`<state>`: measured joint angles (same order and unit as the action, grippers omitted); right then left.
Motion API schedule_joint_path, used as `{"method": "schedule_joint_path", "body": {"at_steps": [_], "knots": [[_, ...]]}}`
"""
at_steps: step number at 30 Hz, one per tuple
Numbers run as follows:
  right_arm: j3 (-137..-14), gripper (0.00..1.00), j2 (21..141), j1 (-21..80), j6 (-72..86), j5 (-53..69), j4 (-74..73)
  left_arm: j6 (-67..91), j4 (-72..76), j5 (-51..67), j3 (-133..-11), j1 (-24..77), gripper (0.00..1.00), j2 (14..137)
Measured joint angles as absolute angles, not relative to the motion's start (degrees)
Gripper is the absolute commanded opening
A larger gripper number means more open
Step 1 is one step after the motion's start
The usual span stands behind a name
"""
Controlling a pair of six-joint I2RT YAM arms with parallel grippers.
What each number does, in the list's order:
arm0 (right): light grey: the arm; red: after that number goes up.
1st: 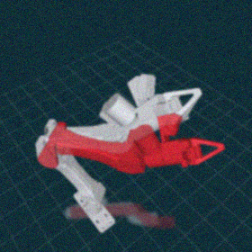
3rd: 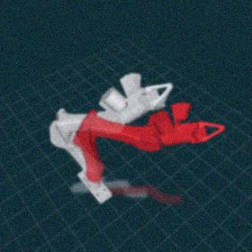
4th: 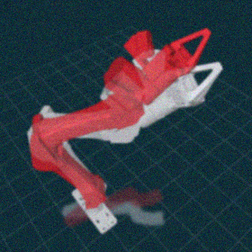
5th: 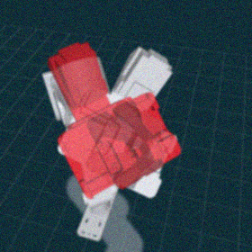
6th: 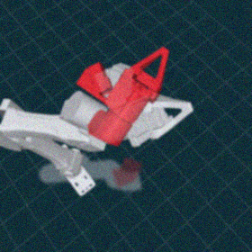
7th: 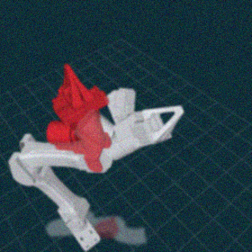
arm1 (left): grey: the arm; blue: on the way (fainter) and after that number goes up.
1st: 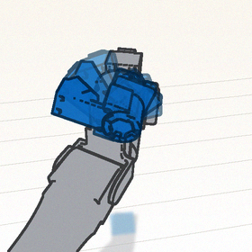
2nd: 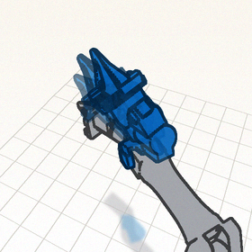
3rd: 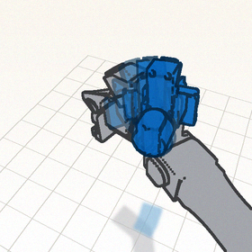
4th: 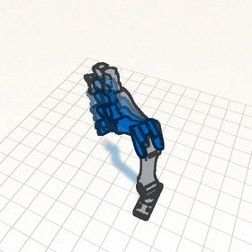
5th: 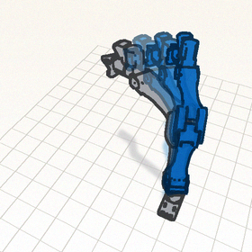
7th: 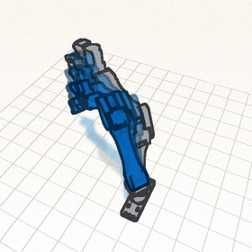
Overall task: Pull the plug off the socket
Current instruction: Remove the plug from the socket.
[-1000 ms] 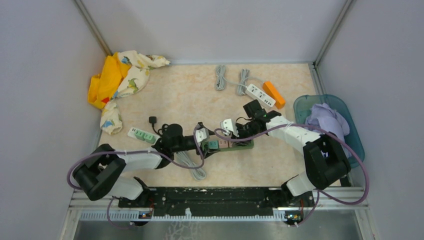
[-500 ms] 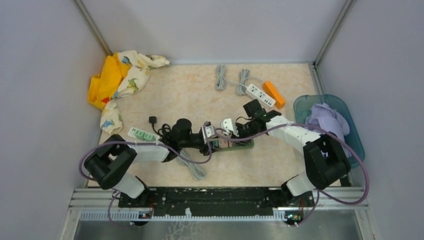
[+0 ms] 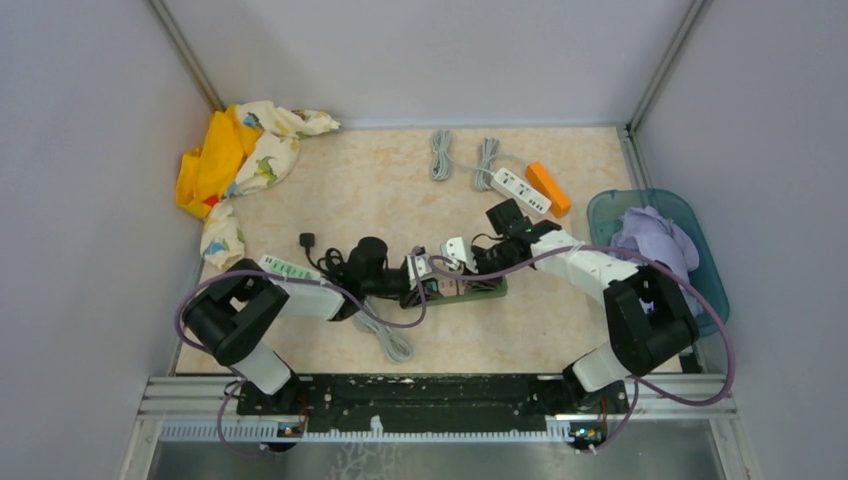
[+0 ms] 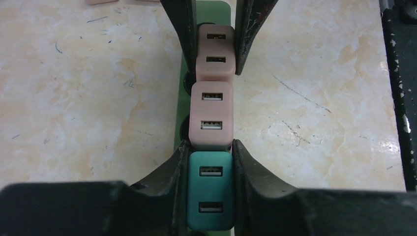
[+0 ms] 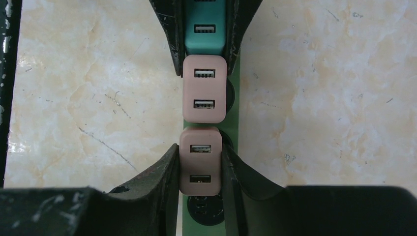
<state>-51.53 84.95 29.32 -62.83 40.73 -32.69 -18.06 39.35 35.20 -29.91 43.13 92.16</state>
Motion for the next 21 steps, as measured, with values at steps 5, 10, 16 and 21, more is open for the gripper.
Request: {"method": "schedule_joint_path", "body": {"at_steps": [5, 10, 16, 21], "knots": [[-51.5, 0.00, 85.0, 29.0, -61.2, 41.5, -32.4, -18.3, 39.3, 36.6, -30.3, 43.0, 0.01, 92.7], [-51.4, 0.00, 85.0, 28.7, -56.7, 41.6, -31.0, -18.4, 39.4, 37.2, -30.3, 42.7, 0.01, 92.7], [-51.4, 0.00, 85.0, 25.8, -56.1, 43.8, -30.9, -19.0, 40.1, 37.2, -30.4, 42.7, 0.01, 92.7], [-51.1, 0.00, 85.0, 24.1, -63.7, 47.0, -32.6, -19.2, 40.2, 37.2, -31.1, 42.7, 0.01, 93.0]]}}
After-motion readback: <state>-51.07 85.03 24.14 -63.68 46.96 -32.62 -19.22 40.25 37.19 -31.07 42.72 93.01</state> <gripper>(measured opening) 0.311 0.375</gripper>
